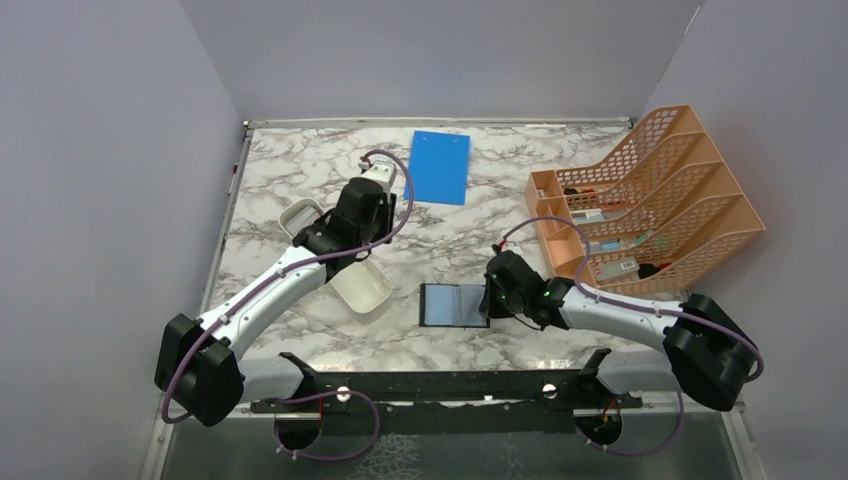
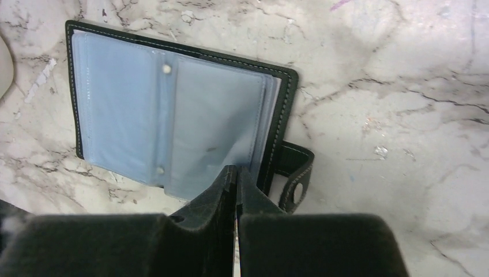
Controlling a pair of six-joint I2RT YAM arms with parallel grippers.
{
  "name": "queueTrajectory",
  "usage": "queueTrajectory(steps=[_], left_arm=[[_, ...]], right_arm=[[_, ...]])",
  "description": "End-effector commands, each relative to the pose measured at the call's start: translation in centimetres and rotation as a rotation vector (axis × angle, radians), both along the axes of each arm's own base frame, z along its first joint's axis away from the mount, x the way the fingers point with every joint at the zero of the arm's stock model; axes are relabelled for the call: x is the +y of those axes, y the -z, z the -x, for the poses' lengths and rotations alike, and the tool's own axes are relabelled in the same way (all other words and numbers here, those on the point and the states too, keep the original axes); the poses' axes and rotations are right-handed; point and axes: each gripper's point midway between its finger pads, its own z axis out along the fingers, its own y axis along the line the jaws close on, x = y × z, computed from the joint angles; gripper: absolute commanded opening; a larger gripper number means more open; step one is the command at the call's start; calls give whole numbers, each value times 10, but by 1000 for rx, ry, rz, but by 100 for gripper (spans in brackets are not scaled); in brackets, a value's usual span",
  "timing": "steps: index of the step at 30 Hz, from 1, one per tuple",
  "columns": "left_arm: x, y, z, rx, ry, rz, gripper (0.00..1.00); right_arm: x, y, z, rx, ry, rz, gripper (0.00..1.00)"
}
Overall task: Put the credit cards into the card holder
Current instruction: Turn over the card slot in the card holder, then pick up the credit card from the storage box.
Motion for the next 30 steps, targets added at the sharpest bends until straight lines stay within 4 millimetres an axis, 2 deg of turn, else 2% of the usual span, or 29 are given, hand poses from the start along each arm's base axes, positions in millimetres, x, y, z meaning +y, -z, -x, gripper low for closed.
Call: queueTrajectory(steps=[1, 3, 7, 9, 12, 16, 19, 21, 26, 30], left_arm=[[63, 1, -6, -129, 3, -336, 37], [79, -9, -14, -169, 6, -428, 37], [99, -31, -27, -191, 33, -499, 38], [106, -34, -31, -194, 76, -545, 41], [122, -25, -34, -155, 106, -624, 45], [153, -15, -44, -104, 60, -614, 46], [154, 4, -47, -49, 105, -574, 55], [162, 9, -51, -21, 36, -582, 65], [171, 18, -57, -62, 36, -652, 70], [177, 39, -57, -49, 60, -712, 69]], right_arm=[[-12, -19, -7, -49, 51, 27, 8], [-9, -32, -7, -68, 41, -6, 11], [-3, -58, -8, -122, 14, -78, 18], [-6, -62, -9, -153, 23, -93, 20], [-8, -67, -10, -178, 24, -95, 20], [-4, -74, -10, -193, -24, -97, 21], [-3, -79, -10, -197, -41, -89, 22], [-3, -83, -11, -208, -44, -94, 22], [-6, -79, -10, -227, -32, -109, 22], [-5, -73, -8, -208, -32, -112, 22]])
